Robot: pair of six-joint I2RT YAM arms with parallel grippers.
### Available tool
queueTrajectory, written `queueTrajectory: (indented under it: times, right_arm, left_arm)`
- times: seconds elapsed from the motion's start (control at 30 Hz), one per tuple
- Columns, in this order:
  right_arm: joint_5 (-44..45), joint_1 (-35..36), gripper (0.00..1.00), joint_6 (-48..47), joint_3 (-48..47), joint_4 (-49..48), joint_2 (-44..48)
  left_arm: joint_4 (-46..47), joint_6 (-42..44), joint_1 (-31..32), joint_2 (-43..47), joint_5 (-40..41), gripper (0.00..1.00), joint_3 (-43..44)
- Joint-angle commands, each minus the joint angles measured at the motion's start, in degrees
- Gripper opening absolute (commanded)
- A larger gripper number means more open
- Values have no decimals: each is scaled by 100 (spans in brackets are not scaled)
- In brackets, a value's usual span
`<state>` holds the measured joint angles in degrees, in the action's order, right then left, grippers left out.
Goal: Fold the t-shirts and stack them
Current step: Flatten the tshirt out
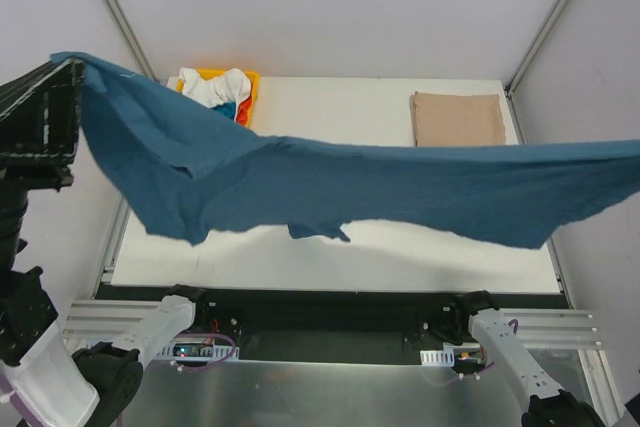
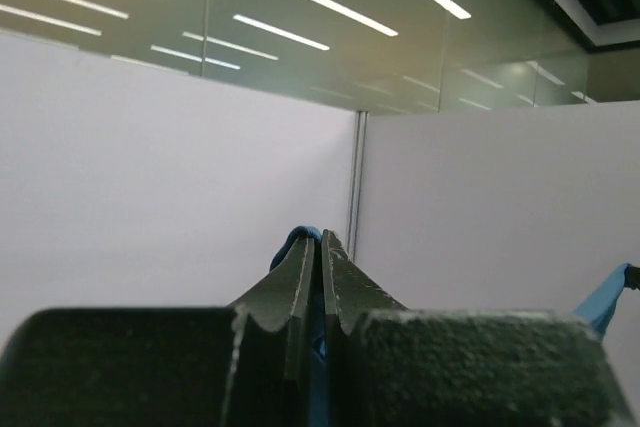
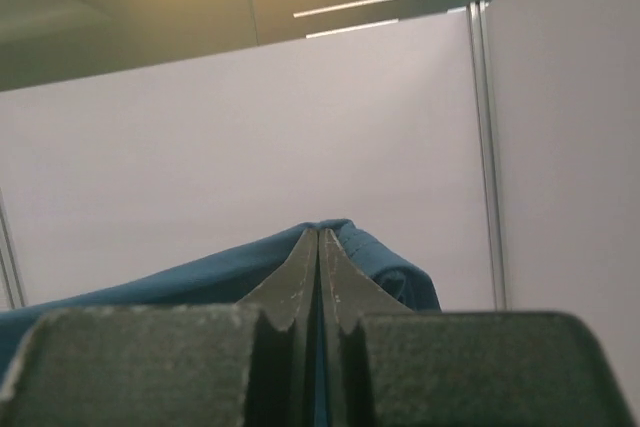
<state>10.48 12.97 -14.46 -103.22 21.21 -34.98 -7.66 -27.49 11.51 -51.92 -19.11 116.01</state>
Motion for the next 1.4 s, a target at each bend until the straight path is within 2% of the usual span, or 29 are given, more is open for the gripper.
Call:
queueTrajectory:
  times: [0.0, 0.1, 0.33, 0.53, 0.6, 0.63, 0.67, 0.8, 0.97, 1.13, 1.37]
  right_arm:
    - [-222, 30, 1, -347, -479, 190, -421]
    - [-3, 21, 1, -400, -392, 208, -536]
    - [831, 21, 1, -610, 749, -170, -843]
    - [1887, -127, 1, -156, 2840, -1109, -1449]
    - [1739, -382, 1, 170, 3454, -1286, -1800]
    - [1555, -775, 1, 415, 3632, -1312, -1967]
    - [1118, -979, 1, 800, 3790, -1400, -2116]
    - [710, -1560, 1, 1200, 4450, -1734, -3248]
    - [149, -1789, 1, 989, 4162, -1989, -4568]
    - [139, -1833, 1, 883, 3538, -1858, -5728]
    - [86, -1877, 1, 857, 2834, -1454, -6284]
  left_arm:
    - [239, 314, -70, -353, -49, 0, 607]
    - [230, 384, -70, -642, 57, 0, 818]
    - [230, 709, -70, -1662, 154, 0, 687]
    - [265, 1157, -70, -2743, -22, 0, -541]
    - [309, 1280, -70, -3252, 22, 0, -841]
    - [370, 1350, -70, -3454, -57, 0, -1078]
    - [397, 1395, -70, -3909, -83, 0, -1158]
    - [388, 1448, -70, -5238, -242, 0, -1151]
    - [397, 1193, -43, -6854, -575, 0, -483]
    - [406, 859, 9, -7779, -804, 0, 123]
    - [406, 771, 27, -7799, -673, 0, 133]
